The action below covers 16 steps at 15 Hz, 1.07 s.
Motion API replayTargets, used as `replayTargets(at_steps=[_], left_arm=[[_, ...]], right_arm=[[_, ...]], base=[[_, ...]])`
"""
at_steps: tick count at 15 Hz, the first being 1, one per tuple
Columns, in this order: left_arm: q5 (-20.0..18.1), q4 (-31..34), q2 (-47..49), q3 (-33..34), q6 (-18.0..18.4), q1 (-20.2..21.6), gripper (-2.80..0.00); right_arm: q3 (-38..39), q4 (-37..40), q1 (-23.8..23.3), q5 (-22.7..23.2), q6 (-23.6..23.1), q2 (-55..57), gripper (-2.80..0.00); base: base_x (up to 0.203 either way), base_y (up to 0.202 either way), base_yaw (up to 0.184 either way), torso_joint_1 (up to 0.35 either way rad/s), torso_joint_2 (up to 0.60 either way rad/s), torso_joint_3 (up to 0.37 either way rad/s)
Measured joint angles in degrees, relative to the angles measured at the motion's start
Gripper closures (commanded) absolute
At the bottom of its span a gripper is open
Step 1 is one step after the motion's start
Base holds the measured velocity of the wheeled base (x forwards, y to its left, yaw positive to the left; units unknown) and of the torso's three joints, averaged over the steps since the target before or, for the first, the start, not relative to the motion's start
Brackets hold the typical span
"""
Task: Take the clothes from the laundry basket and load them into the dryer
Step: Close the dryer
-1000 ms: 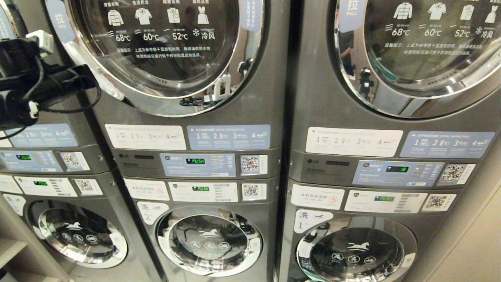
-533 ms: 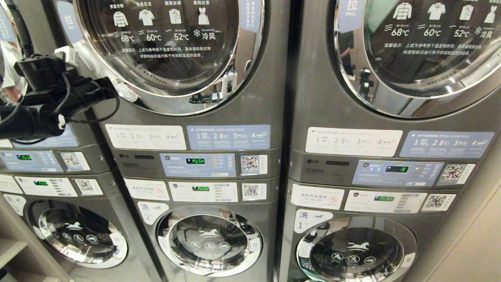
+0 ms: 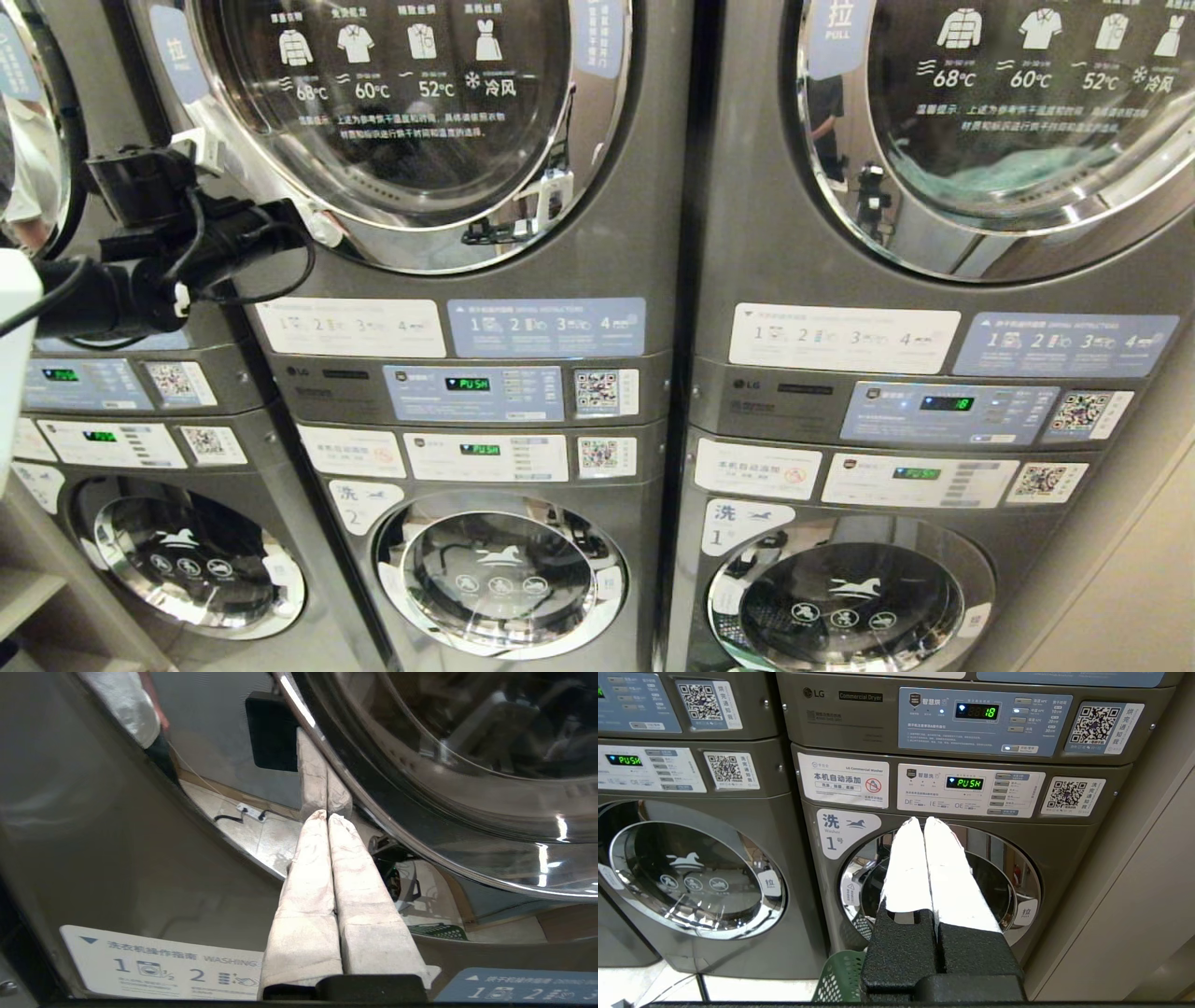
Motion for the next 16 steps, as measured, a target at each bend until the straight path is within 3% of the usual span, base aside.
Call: replayTargets(at_steps=[16], left_arm=[[-0.76,0.22,4.48,-3.04,-0.49,-2.58,0.0]], right_arm=[[0.0,0.0,0.0,0.0,0.0,0.0,0.0]], base=[[0.0,0.0,0.0,0.0,0.0,0.0]])
